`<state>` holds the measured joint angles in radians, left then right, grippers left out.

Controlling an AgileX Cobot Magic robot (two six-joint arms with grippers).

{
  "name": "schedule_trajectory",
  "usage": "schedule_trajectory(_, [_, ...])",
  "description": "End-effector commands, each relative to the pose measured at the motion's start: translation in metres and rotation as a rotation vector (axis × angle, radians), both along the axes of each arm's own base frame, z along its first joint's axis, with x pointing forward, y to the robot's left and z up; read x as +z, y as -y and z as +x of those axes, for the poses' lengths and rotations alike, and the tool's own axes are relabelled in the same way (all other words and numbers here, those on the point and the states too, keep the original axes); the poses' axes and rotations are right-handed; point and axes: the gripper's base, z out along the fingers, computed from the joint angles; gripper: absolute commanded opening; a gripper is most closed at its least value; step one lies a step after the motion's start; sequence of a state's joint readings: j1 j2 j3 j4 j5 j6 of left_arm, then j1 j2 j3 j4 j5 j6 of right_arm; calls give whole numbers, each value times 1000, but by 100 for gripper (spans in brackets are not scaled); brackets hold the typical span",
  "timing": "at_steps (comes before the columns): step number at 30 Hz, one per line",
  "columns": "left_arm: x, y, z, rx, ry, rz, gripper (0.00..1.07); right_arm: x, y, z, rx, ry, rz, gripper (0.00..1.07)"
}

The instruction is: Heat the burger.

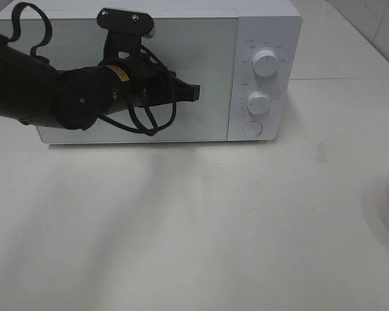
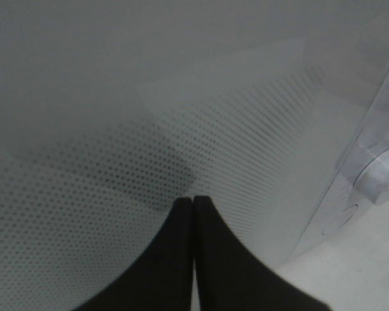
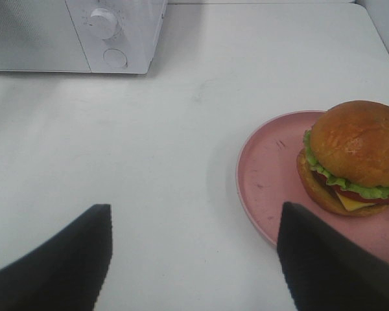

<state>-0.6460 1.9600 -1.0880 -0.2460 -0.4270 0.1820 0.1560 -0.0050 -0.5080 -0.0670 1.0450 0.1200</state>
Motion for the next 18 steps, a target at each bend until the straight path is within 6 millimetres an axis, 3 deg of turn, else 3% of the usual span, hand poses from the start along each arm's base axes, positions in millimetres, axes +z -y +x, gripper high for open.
schedule_trajectory(1, [23,6,-7,-4,-31,-39,0,1,0,-4,2,34,-5,71])
schedule_trajectory(7, [25,10,-26,-73,-195,33,3,1,0,-4,2,34,-5,71])
schedule_trajectory(8, [26,8,-33,-90,-266,61,19,1,0,-4,2,34,-5,71])
schedule_trajectory(9, [26,8,-33,-90,-266,61,19,1,0,-4,2,34,-5,71])
schedule_trajectory(10, [26,7,-36,-102,-305,81,33,1,0,-4,2,34,-5,71])
schedule_trajectory(11, [26,7,-36,-102,-305,81,33,1,0,-4,2,34,-5,71])
schedule_trajectory(12, [28,5,-43,-119,-366,109,69,1,0,-4,2,34,-5,71])
schedule_trajectory(13, [30,2,-49,-137,-418,138,99,1,0,-4,2,34,-5,71])
schedule_trajectory(18, [36,-4,-61,-175,-506,199,98,1,0,-4,2,34,-5,71])
